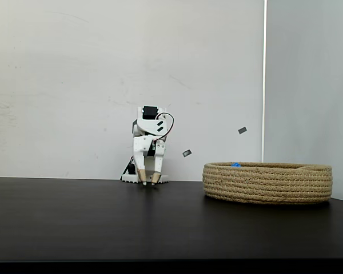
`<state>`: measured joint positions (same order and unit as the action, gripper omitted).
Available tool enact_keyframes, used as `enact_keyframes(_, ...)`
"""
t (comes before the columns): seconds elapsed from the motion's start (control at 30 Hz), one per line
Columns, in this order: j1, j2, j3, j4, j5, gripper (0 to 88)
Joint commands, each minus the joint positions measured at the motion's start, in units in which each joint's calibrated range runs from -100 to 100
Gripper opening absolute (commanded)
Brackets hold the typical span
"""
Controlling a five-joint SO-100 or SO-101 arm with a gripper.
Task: Place the lego blocks in the tray
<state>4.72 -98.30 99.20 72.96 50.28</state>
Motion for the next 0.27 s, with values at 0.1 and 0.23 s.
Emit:
enact_keyframes(0.1,-0.27,-0.41,0.8,0.22,-0.93,11.9)
enact_keyframes(0.23,-0.27,-0.41,0.8,0.22,-0.93,11.6)
